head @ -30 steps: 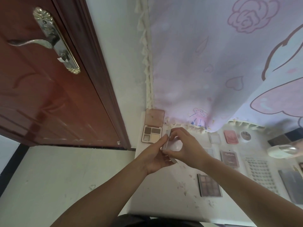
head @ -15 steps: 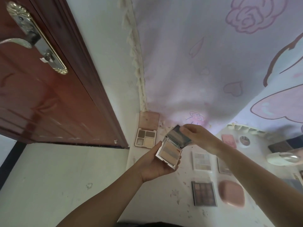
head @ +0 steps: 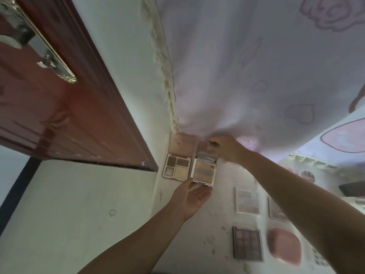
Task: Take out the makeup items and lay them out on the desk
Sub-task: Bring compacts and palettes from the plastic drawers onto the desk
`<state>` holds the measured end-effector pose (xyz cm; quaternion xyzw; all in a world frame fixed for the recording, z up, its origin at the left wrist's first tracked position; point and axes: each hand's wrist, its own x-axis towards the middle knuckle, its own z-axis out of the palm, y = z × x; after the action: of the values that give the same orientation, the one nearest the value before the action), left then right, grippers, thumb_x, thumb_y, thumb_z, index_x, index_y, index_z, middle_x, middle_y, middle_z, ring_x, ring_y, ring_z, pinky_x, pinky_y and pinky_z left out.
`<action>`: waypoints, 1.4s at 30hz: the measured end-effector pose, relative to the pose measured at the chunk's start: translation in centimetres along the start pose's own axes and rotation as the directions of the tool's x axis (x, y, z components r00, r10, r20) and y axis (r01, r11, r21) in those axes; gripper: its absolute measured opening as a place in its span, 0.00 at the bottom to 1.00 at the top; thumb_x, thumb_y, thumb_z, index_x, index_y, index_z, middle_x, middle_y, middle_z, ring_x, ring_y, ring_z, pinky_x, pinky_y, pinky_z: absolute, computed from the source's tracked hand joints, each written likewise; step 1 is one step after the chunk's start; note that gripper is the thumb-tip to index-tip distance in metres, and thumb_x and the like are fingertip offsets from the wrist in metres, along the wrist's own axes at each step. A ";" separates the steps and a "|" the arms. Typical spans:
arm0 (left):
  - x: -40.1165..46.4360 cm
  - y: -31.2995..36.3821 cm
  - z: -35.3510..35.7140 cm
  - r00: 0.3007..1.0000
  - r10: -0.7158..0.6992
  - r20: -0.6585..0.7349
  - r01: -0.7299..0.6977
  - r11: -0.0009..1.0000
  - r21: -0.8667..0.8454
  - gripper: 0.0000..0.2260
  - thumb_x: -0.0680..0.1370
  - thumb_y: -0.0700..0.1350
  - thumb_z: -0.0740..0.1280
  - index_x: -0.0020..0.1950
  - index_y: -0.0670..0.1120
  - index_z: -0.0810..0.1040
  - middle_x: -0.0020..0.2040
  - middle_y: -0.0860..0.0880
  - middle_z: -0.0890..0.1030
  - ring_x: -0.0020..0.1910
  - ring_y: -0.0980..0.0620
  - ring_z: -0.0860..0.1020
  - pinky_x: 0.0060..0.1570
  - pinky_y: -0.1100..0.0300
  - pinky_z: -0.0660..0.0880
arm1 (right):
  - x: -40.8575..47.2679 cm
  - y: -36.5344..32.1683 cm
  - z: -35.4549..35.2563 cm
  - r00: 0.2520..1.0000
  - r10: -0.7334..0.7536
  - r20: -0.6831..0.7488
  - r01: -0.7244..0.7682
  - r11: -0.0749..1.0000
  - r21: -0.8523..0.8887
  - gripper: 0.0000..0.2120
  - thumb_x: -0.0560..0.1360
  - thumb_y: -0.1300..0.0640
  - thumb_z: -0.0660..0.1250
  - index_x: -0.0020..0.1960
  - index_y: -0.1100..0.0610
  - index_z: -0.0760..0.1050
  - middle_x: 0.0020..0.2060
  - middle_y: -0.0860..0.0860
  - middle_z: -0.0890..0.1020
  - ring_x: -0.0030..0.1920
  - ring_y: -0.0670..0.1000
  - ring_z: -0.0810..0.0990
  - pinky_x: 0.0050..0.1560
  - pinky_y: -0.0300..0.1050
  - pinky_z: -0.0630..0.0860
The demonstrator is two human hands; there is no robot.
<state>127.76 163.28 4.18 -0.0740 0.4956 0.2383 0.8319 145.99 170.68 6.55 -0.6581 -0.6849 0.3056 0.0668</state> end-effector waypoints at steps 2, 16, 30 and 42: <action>0.0 0.2 0.2 0.999 0.033 0.012 -0.032 0.998 -0.044 0.10 0.81 0.39 0.58 0.54 0.33 0.73 0.58 0.33 0.74 0.54 0.35 0.75 0.62 0.45 0.70 | 0.8 0.2 0.3 1.000 -0.003 0.015 0.003 1.000 -0.014 0.09 0.77 0.58 0.64 0.45 0.65 0.76 0.39 0.59 0.78 0.41 0.57 0.76 0.42 0.48 0.69; -0.5 -0.1 1.4 0.990 0.085 -0.109 -0.082 0.996 0.029 0.10 0.80 0.39 0.59 0.58 0.34 0.66 0.59 0.33 0.69 0.54 0.37 0.71 0.58 0.46 0.70 | -3.9 1.3 -0.5 0.985 0.130 -0.115 -0.127 0.991 0.031 0.15 0.77 0.55 0.65 0.61 0.60 0.71 0.53 0.54 0.79 0.54 0.54 0.77 0.57 0.48 0.72; 0.4 -8.3 2.6 0.999 0.052 -0.011 -0.036 0.812 0.582 0.12 0.82 0.40 0.55 0.63 0.39 0.71 0.52 0.43 0.77 0.55 0.48 0.74 0.59 0.52 0.69 | -16.8 6.5 6.7 0.999 0.026 0.034 -0.009 0.903 -0.429 0.24 0.75 0.43 0.63 0.65 0.54 0.64 0.70 0.52 0.63 0.70 0.53 0.61 0.71 0.47 0.58; -4.3 -2.7 -4.8 0.944 -0.092 0.316 0.003 0.963 0.271 0.25 0.76 0.59 0.61 0.63 0.41 0.77 0.62 0.37 0.77 0.55 0.40 0.79 0.55 0.47 0.76 | -14.4 -4.5 6.0 0.995 -0.098 0.001 0.096 0.979 0.180 0.19 0.66 0.41 0.71 0.52 0.44 0.69 0.53 0.43 0.71 0.53 0.46 0.72 0.55 0.39 0.72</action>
<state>123.53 157.75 5.17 0.0669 0.3772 0.1583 0.9101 140.96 155.36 8.43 -0.6136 -0.6862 0.3658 0.1373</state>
